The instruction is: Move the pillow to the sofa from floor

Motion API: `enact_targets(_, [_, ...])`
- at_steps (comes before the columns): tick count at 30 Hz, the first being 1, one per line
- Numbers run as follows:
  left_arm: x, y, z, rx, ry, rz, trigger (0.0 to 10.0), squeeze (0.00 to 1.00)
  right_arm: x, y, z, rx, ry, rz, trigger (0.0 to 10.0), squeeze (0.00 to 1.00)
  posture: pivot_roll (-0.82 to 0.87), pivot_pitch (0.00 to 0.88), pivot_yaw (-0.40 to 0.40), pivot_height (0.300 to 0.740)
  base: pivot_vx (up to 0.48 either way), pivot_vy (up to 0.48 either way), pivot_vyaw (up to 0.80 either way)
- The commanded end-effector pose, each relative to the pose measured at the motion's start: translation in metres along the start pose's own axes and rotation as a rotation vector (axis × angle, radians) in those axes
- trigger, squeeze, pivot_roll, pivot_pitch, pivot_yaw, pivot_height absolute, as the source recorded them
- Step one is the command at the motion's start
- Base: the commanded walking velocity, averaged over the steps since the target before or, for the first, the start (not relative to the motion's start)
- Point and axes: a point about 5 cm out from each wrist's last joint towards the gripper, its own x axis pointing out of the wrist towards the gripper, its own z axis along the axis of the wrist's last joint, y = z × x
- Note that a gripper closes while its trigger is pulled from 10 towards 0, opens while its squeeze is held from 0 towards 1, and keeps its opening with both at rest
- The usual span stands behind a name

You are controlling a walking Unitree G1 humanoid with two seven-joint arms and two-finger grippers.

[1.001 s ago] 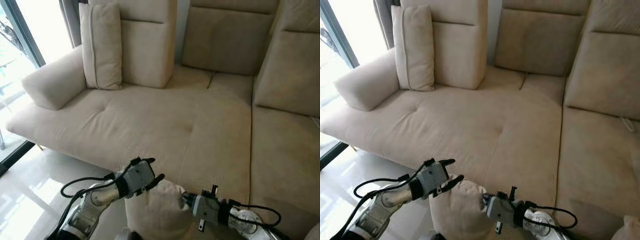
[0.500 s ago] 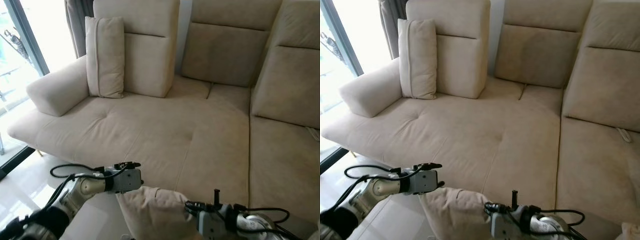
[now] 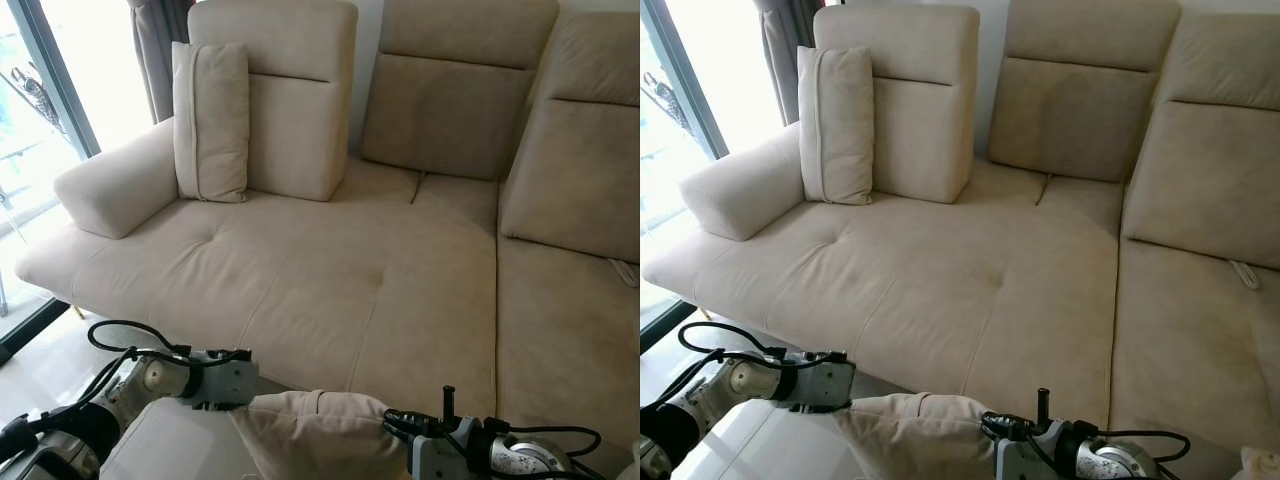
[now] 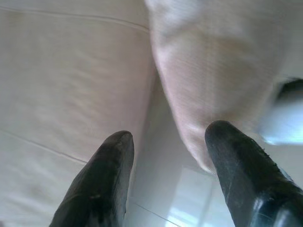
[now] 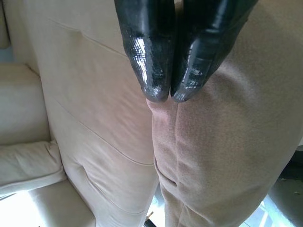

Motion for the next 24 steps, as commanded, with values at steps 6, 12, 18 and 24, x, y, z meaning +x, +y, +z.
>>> enact_targets(6, [-0.012, 0.001, -0.012, 0.005, 0.039, -0.067, 10.0, 0.00, 0.002, 0.000, 0.004, -0.002, -0.015, -0.042, 0.0, 0.00, 0.00, 0.026, 0.057, 0.600, 0.000, 0.000, 0.00])
enact_targets(12, [-0.014, 0.001, -0.013, 0.006, 0.034, -0.092, 10.0, 0.00, 0.005, 0.003, 0.007, -0.002, -0.022, -0.040, 0.0, 0.00, 0.00, 0.019, 0.061, 0.600, 0.000, 0.000, 0.00])
enact_targets(18, [0.002, -0.019, -0.012, -0.009, 0.043, -0.171, 10.0, 0.00, 0.009, -0.002, 0.014, -0.016, -0.045, -0.058, 0.0, 0.00, -0.01, 0.020, 0.055, 0.600, 0.000, 0.000, 0.00])
enact_targets(24, [0.001, -0.031, -0.019, -0.031, 0.067, -0.246, 10.0, 0.00, 0.006, -0.006, 0.013, -0.023, -0.038, -0.075, 0.0, 0.00, -0.01, 0.022, 0.053, 0.600, 0.000, 0.000, 0.00])
